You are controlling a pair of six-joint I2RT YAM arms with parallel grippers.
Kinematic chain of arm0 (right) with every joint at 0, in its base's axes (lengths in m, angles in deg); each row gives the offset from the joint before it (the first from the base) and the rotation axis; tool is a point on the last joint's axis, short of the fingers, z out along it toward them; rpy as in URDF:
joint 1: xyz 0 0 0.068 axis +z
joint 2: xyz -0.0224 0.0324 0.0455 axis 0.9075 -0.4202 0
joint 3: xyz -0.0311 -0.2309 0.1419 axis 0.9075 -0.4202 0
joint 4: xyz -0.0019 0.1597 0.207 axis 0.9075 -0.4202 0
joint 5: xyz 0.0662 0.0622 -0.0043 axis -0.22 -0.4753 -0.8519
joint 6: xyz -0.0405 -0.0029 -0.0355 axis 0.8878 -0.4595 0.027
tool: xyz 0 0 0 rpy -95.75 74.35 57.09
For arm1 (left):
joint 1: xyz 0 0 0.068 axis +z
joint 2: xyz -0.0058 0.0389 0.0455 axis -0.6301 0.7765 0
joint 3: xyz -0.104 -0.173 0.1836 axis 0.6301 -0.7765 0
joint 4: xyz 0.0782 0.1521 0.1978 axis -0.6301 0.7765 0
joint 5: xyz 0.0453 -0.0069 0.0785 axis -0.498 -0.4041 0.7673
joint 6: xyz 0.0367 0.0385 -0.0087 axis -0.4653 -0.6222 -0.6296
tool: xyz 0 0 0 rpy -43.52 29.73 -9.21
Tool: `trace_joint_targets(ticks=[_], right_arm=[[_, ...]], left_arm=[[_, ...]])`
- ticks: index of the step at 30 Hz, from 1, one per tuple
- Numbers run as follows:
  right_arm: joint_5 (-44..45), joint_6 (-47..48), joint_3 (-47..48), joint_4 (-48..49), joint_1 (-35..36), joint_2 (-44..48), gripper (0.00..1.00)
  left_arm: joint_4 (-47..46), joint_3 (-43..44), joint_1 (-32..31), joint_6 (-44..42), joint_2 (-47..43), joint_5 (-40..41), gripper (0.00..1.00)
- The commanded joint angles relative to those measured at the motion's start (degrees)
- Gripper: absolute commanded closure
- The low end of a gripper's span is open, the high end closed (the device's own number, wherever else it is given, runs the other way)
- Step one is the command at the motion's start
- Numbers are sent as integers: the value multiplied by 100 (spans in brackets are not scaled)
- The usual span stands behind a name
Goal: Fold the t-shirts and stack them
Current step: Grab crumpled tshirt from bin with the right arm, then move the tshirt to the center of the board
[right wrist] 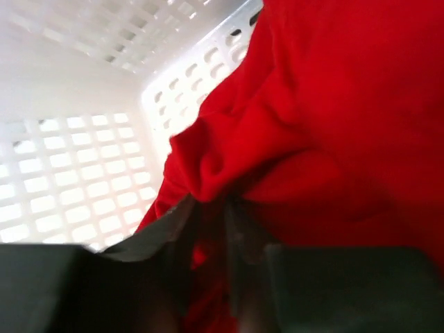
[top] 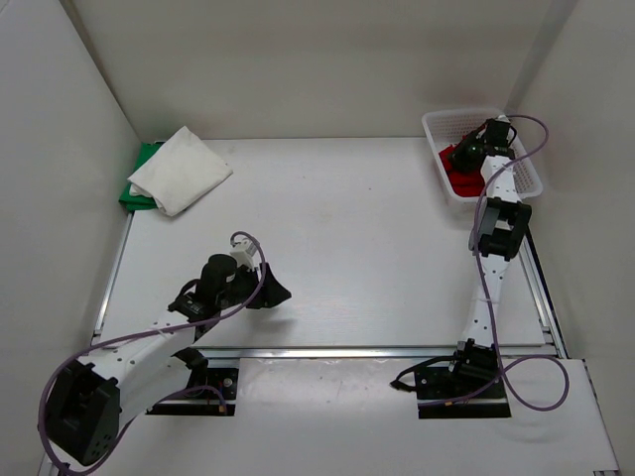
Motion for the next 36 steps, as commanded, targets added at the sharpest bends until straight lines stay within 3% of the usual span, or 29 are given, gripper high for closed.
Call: trace_joint_targets(ticks=[1,3,9,14,22,28,32,36], right_arm=[[-637,-301,225,-409,-4,-295,81],[-621,-240,514,-663,-109,-226,100],[-586,-73,551,-980,-224,925,100],[-647,-108,191,-911,-294,2548,100],[-971,-55,-573,-656,512,4677,100],[-2079,-564,-899,478,1830,6329,100],[-2684,-1125,-1214,1391,2429,6823,100],[-3309,-1409,-1672,2094,2422,7104,100]], left_arm=[[64,357,126,-36,161,-210,35],[108,392,205,-44,136,-123,35],[-103,375,522,289,-180,-53,37],[-130,392,618,517,-506,-140,37],[-366,323,1066,746,-787,-650,38],[-499,270,1567,1036,-840,-895,40],[-464,182,2296,1098,-1024,-1185,39],[-516,7,2534,1203,-1200,-1186,39]])
